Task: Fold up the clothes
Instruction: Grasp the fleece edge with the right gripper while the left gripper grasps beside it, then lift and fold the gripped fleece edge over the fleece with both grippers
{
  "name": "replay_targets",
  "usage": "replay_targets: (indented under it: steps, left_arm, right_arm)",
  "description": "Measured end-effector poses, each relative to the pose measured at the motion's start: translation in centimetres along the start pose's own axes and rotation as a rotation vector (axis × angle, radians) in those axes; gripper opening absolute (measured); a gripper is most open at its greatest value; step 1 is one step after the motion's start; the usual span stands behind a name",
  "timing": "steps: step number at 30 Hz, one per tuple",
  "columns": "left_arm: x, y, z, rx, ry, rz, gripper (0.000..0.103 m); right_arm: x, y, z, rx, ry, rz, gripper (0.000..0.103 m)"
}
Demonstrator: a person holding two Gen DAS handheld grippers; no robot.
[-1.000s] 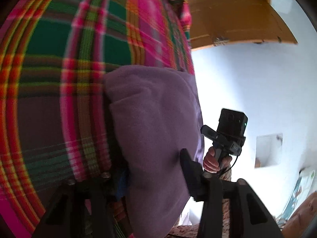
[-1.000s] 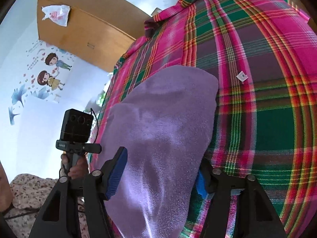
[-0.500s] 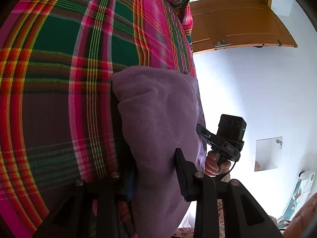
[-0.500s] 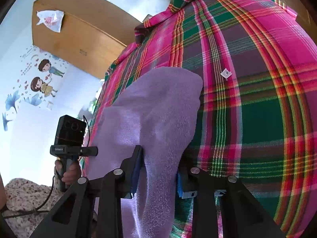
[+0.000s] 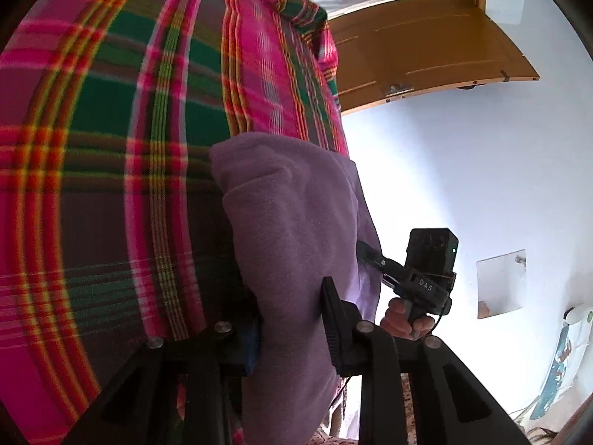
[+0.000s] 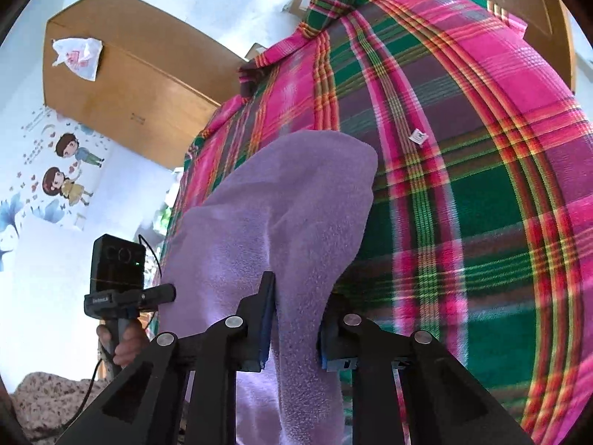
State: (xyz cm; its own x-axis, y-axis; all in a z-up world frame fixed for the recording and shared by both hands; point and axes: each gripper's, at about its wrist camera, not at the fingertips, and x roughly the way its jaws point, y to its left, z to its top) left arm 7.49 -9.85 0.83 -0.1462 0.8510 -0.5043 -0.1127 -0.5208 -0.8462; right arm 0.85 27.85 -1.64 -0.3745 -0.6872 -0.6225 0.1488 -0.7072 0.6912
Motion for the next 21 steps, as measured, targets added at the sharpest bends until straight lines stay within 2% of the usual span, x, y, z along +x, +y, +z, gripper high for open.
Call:
replay_targets:
  steps: [11,13,21]
  left_arm:
    - [-5.1,1.2,0.4,-0.017,-0.084,0.01,0.028]
    - [-4.8,1.3,1.4,-0.026,-0.104,0.011,0.028]
    - [-8.0,3.6,2.8,-0.064,-0.161,0.022,0.027]
  right_arm:
    - [2.8,4.5,1.2,-0.036,0.001,0.057,0.015]
    - [3.6,5.1,1.7,-0.042,0.009,0.068,0.015]
    - [6.8,6.9,3.1,-0.064,0.038,0.098,0.015]
